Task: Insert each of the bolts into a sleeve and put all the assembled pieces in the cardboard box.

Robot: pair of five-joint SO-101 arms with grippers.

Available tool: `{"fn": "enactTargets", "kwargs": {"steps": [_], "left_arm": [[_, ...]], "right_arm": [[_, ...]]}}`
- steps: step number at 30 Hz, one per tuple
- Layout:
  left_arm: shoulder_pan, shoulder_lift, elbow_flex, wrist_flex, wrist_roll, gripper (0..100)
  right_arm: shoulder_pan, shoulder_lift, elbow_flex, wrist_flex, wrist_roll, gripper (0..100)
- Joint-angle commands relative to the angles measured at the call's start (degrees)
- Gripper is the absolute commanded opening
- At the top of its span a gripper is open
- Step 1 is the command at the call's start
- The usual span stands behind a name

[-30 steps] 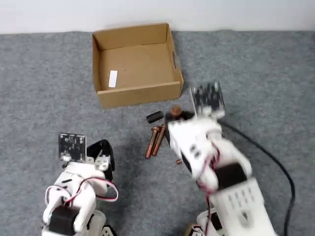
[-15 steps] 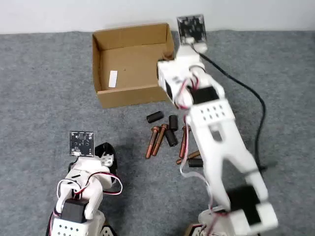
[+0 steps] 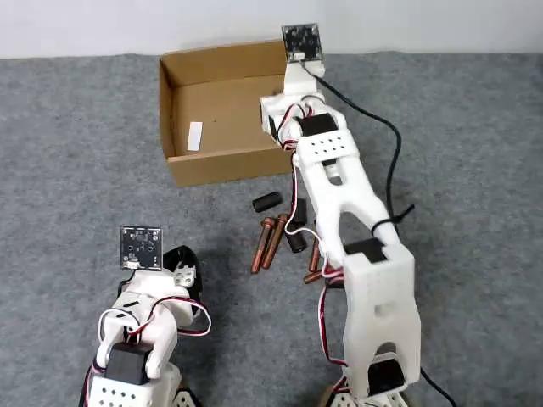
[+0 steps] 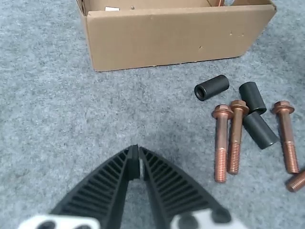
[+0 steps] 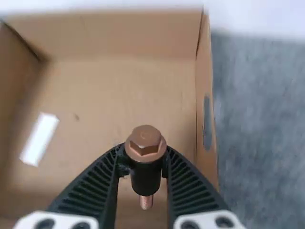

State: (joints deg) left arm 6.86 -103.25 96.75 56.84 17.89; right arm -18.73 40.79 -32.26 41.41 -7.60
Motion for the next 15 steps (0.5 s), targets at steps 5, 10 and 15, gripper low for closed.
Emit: {"fn": "enactTargets", "kwargs": {"steps": [5, 10, 15], "left_arm": [[-0.4, -0.1, -0.3, 0.4, -0.2, 0], [-0.4, -0.1, -0.3, 0.4, -0.2, 0], [-0.4, -0.1, -0.3, 0.4, -0.2, 0]], "right_arm": [[0.5, 8.3, -11.9, 9.7, 5.0, 1.7], [0.4, 11.3, -17.4, 15.5, 5.0, 12.9], [0.3, 11.6, -22.9, 19.4, 4.8, 17.3]]}}
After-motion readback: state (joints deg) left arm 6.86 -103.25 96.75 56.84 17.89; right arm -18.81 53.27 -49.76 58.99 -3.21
